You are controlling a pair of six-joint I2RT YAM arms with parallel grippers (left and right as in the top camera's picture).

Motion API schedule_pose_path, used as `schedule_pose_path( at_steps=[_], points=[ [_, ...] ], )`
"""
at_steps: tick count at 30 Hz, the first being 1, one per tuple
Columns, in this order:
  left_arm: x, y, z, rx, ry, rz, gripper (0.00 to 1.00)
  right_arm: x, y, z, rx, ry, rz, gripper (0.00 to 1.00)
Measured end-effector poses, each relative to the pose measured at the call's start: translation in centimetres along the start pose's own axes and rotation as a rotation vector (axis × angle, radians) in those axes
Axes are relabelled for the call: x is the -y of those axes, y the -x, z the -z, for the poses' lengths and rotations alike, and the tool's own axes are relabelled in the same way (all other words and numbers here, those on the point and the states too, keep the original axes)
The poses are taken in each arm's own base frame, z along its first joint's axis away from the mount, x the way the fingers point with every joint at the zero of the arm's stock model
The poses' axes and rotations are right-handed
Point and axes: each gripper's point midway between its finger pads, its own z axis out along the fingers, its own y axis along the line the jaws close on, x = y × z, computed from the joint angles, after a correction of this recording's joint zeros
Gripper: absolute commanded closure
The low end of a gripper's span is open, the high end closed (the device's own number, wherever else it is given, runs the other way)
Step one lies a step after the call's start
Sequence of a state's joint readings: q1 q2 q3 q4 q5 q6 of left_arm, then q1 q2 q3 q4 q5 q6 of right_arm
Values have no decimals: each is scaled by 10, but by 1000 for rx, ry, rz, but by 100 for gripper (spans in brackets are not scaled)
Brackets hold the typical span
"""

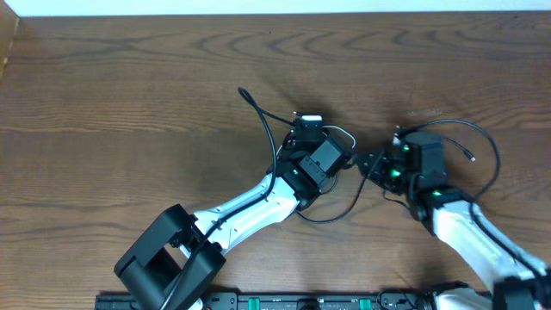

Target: Untangle cables

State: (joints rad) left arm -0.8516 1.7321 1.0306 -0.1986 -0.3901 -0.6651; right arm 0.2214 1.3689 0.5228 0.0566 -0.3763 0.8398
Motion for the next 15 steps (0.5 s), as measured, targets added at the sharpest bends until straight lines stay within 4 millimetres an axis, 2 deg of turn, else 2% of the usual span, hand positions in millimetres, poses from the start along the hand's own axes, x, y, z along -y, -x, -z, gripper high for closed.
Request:
schedule_pose_path(
  at_steps=[3,7,10,15],
  points=[
    [-1,1,0,4,3,-3,43,-5,0,-19,0,34,-14,71],
    [-2,5,-4,15,3,13,43,4,-2,-40,-9,37,-73,71],
    [-9,3,-20,10,25,26,43,8,-1,-48,-7,36,-103,71],
    [-14,-7,-38,-12,53,21,54,7,2,-50,9,45,-114,73]
  ],
)
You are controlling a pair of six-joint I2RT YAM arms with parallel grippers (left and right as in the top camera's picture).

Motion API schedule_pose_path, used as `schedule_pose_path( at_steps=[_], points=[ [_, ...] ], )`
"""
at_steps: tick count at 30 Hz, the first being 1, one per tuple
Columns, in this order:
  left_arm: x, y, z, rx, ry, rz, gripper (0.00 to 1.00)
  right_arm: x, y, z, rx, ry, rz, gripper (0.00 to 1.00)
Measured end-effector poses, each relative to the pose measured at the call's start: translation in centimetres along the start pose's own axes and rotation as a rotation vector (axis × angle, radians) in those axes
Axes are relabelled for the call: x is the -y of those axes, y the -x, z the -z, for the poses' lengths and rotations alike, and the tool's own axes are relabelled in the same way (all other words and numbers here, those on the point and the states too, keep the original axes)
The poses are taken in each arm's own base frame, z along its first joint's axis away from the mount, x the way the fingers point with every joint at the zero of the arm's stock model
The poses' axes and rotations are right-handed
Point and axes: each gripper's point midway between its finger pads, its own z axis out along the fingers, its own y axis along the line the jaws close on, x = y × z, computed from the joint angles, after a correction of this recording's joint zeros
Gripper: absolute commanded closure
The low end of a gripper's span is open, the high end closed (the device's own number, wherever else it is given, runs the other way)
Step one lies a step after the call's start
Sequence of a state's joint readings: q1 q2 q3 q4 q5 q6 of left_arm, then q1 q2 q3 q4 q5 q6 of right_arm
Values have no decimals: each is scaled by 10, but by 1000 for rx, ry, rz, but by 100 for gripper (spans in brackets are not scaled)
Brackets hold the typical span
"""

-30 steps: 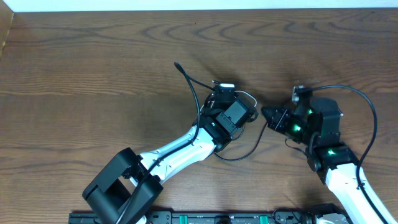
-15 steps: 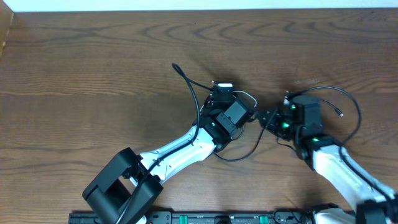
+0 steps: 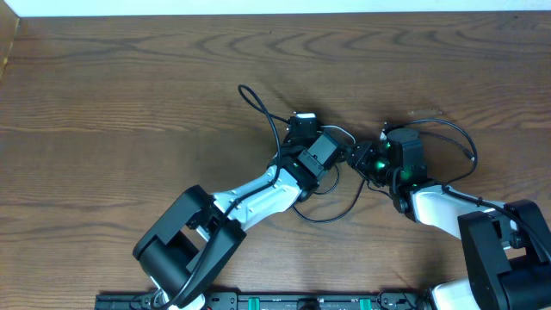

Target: Untangle cables

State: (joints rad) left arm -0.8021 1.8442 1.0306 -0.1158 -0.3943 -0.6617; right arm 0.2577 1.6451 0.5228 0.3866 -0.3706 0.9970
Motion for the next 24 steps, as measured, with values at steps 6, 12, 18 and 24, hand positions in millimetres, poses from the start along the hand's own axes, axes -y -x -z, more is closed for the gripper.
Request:
schedule_pose_path(
  at_steps=[6,12,18,24],
  points=[
    [-1,-4,-4,-9,7,-4,58,12,-5,-7,-14,-36,-24,81],
    [-1,-4,-4,-10,8,2,75,19,-6,-15,-13,-40,-31,99],
    [-1,-4,-4,-10,8,9,79,16,-1,-17,6,-25,-22,99],
    [-3,-7,-4,-19,17,3,79,4,-9,-1,-72,23,85,99]
  ],
)
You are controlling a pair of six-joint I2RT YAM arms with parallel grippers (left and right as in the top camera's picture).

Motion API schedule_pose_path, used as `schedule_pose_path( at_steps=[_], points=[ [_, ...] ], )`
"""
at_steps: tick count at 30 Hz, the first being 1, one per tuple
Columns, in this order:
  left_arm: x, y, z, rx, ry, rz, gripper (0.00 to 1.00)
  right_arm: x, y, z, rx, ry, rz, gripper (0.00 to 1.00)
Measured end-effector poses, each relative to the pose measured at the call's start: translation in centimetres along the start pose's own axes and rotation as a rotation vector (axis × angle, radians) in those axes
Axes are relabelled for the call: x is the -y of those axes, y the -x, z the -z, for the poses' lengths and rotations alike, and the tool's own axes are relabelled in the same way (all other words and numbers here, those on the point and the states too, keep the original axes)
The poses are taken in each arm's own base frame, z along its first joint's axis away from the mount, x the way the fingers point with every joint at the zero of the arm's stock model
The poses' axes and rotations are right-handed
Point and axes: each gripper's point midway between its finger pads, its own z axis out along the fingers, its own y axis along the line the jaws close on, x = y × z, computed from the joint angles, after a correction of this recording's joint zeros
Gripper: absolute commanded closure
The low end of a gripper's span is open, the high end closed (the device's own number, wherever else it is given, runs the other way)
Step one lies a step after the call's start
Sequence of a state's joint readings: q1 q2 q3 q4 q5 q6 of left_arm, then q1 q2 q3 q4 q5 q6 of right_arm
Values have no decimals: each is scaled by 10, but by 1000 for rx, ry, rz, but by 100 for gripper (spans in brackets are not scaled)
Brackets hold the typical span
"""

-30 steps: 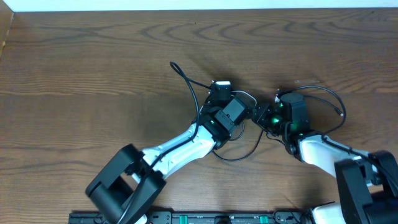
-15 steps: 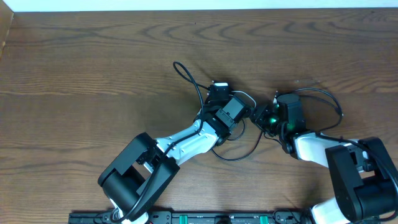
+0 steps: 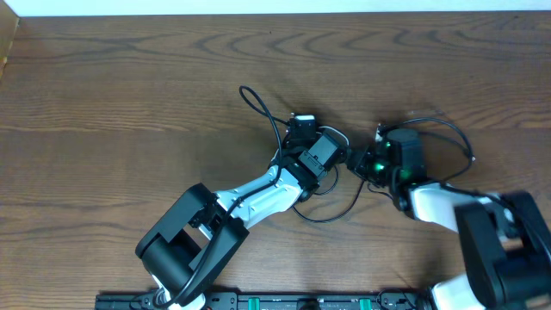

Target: Untangle cables

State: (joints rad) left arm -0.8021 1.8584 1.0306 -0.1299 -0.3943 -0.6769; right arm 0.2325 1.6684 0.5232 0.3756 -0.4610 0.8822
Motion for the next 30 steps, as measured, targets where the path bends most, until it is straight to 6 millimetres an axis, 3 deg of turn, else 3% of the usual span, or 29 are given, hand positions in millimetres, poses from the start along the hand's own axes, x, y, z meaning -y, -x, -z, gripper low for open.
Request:
schedule_pose_path(
  at_steps=[4,7,8,12,16,18,25,30],
  points=[
    [0,0,0,0,-2,1,79,-12,6,39,16,-11,104,99],
    [2,1,0,1,-8,3,79,-43,10,79,86,26,327,99],
    [2,0,0,-1,-9,3,79,-46,11,84,98,30,354,99],
    [5,-2,0,-17,-29,3,79,-55,12,102,154,11,437,69],
    [7,-4,0,-25,-38,4,79,-42,11,85,123,-23,355,63],
    [6,-4,0,-28,-39,6,79,-29,11,65,98,-44,280,63],
    [4,-3,-1,-30,-37,11,79,-16,7,9,66,-9,129,69],
    [4,-2,-1,-29,-37,11,79,6,-1,-11,35,-38,25,69]
  ],
)
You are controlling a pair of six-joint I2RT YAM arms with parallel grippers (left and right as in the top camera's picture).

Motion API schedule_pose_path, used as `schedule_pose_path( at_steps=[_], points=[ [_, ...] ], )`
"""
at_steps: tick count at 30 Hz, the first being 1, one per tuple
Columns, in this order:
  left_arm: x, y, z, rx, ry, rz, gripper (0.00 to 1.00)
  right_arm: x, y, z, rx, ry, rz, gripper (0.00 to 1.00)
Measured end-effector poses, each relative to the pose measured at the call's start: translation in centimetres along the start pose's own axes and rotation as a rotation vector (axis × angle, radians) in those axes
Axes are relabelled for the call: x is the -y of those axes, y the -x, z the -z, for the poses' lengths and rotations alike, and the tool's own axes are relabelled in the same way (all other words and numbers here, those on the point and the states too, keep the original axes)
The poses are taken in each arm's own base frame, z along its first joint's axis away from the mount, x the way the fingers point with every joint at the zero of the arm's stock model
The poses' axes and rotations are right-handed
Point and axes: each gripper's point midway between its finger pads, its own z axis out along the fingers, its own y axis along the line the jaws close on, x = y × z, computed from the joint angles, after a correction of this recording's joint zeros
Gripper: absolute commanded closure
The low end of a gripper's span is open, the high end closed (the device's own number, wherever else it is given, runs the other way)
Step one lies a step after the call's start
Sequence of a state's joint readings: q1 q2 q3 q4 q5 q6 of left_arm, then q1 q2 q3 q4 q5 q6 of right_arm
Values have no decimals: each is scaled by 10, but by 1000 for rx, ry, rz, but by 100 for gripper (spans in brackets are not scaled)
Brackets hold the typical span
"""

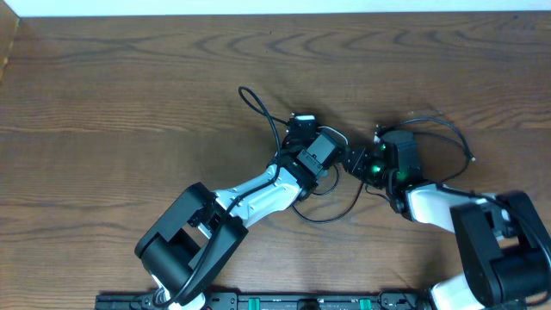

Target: Untangle cables

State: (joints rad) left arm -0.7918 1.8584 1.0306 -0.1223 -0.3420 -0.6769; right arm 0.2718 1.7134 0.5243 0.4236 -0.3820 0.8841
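Only the overhead view is given. Thin black cables lie tangled at mid table. One strand [258, 108] runs from a small loop at the upper left down under my left gripper [300, 125]. Another arcs [449, 131] round my right wrist and ends in a small plug [471, 158]. A slack loop [331, 216] lies below both grippers. My left gripper sits over the knot, with something small and white at its tip. My right gripper [351, 160] points left, almost touching the left wrist. The wrists hide both sets of jaws.
The brown wooden table [129, 95] spreads left and back of the tangle. A black rail [284, 301] with green lights runs along the front edge, by the arm bases. A pale strip [258, 7] borders the far edge.
My right gripper has edged a little to the left, closer to the left wrist. The left arm and the cables lie about as they did.
At first my right gripper sat further right and the right-hand cable arc bulged wide. Half a second later both grippers were slightly further back and left, and the arc had drawn in. Since then the right gripper has closed on the left one.
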Motion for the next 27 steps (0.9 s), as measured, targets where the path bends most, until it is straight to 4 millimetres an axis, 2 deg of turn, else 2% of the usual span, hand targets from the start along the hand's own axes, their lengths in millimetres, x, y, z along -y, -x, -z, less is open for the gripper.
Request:
schedule_pose_path(
  at_steps=[4,6,8,9,14,18,22,27],
  points=[
    [0,0,0,0,0,0,79,-2,10,-7,40,16,-45,72],
    [0,0,0,0,0,0,79,-4,15,-13,55,34,-62,81],
    [0,0,0,0,0,0,79,-2,15,-17,58,33,-86,96],
    [0,0,0,0,0,0,79,0,15,-19,60,28,-96,99],
    [0,0,0,-1,0,0,79,2,13,-22,55,23,-119,99],
    [2,-3,0,-14,-12,-1,79,2,6,-15,19,1,-136,99],
    [13,-12,1,-72,-79,-21,79,-2,-2,10,-5,-30,-116,99],
    [26,-20,3,-120,-149,-23,79,-35,6,79,79,-33,28,99]
  ],
)
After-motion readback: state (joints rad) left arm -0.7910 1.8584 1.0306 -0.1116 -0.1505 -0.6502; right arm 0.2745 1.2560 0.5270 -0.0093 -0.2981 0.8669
